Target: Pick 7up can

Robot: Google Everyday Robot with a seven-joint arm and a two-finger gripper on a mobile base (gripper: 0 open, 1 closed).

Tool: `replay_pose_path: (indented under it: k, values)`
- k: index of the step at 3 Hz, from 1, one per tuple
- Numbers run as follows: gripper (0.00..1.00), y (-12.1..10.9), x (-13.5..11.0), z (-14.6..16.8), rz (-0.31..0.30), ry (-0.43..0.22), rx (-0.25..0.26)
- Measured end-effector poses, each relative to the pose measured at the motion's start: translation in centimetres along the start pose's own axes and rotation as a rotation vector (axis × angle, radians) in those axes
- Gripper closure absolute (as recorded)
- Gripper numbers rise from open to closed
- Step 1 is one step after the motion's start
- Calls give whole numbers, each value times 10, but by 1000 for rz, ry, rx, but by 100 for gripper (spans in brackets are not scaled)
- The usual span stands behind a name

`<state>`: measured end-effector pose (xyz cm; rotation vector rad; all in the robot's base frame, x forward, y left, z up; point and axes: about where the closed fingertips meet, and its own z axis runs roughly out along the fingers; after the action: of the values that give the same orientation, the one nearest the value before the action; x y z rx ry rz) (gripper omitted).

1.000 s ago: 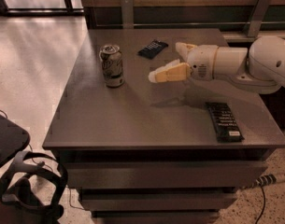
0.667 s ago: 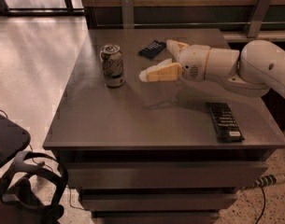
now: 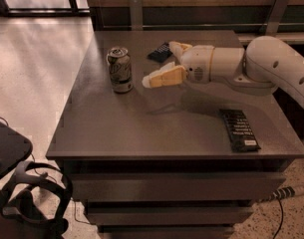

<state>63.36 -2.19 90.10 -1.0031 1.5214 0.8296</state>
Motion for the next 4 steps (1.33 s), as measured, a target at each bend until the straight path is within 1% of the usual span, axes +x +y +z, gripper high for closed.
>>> replay_pose_path:
  k: [1,2,3,4]
  values:
    - [0,2,13,21,-3,-7,-58]
    - [0,4,21,43,-16,-44,-115]
    - [0,5,22,60,-38,-79,-157]
    - [0,9,14,73,-73,-96,-193]
